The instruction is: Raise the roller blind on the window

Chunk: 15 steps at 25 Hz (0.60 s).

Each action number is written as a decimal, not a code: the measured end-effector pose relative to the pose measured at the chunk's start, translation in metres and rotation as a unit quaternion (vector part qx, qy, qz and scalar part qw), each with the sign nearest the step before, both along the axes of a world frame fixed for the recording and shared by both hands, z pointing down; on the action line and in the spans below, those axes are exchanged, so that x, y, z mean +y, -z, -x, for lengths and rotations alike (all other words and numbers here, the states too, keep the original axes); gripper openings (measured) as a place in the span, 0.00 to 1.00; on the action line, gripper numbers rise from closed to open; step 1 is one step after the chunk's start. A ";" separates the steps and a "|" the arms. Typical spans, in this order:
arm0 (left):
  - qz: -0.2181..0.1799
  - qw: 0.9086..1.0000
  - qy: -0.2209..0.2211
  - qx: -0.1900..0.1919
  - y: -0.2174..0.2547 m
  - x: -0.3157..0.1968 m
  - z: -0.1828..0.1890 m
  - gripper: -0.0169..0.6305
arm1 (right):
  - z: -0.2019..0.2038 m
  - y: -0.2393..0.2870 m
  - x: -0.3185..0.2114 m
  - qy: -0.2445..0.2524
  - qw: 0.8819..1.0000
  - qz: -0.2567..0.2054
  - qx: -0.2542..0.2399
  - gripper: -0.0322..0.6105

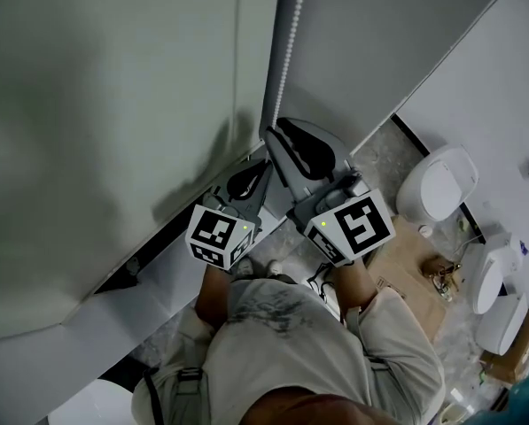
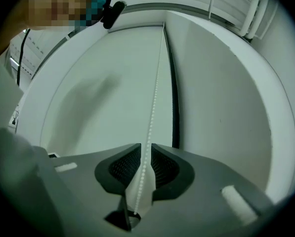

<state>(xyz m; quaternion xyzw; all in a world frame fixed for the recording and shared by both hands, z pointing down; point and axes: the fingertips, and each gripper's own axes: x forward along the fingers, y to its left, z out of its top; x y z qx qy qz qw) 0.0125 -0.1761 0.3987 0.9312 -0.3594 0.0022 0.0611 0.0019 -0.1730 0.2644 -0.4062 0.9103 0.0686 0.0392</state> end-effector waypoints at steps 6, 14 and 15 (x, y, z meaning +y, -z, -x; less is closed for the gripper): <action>-0.006 1.000 0.001 0.004 0.000 0.004 -0.001 0.04 | 0.004 0.012 -0.005 -0.002 1.000 -0.015 0.004 0.10; 0.000 1.000 0.003 0.004 -0.007 0.003 0.000 0.04 | 0.005 0.011 -0.003 0.011 1.000 -0.011 -0.006 0.07; 0.001 1.000 0.003 0.004 -0.009 0.004 0.000 0.04 | 0.005 0.008 -0.003 0.009 1.000 -0.012 -0.006 0.07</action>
